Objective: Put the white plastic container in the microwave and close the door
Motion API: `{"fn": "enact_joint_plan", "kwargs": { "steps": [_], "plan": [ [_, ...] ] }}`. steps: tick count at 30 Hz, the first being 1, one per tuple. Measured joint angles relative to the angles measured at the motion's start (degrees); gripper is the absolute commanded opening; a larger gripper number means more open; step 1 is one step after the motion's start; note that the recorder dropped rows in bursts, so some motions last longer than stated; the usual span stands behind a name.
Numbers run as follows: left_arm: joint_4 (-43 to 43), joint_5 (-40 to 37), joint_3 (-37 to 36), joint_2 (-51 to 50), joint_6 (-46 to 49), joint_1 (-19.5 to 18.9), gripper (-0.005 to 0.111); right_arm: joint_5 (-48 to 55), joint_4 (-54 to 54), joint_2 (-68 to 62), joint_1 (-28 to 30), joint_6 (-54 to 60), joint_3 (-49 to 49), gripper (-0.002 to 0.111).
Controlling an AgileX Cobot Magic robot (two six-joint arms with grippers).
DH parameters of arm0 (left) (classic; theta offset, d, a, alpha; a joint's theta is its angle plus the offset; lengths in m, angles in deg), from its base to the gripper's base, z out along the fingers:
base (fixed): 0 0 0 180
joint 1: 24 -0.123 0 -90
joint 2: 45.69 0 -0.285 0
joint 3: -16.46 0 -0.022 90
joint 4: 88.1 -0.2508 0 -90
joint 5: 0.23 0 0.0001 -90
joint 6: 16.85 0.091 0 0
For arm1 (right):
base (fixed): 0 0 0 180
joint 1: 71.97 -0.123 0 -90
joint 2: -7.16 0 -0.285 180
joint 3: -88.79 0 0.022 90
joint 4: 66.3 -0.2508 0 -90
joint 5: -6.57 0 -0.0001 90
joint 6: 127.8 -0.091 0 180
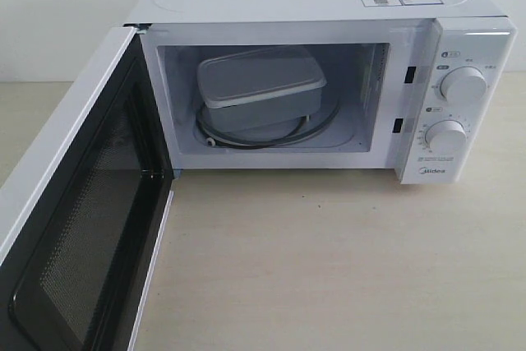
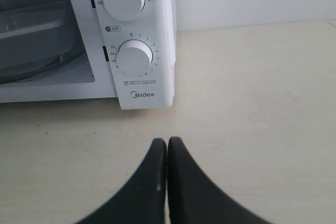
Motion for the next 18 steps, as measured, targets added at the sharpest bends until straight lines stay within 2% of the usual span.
{"fn": "enact_joint_plan", "kwargs": {
  "steps": [3, 6, 9, 13, 18],
  "plan": [
    [10.67, -15.19, 8.98, -7.64, 11.81, 0.0, 0.004, 0.0, 0.0, 0.0, 0.0, 0.0, 0.0, 0.0],
    [13.58, -30.7, 15.52, -15.9, 14.16, 0.0, 0.004, 0.0, 0.0, 0.0, -0.11, 0.0, 0.0, 0.0],
    [14.31, -40.36, 18.94, -24.18, 14.36, 0.0, 0.004, 0.0, 0.0, 0.0, -1.82, 0.0, 0.0, 0.0],
    [14.31, -43.87, 19.35, -32.04, 14.72, 0.0, 0.004, 0.0, 0.0, 0.0, -4.19, 0.0, 0.0, 0.0],
    [14.31, -41.33, 19.35, -38.47, 14.72, 0.0, 0.004, 0.0, 0.0, 0.0, -5.0, 0.0, 0.0, 0.0]
  ]
}}
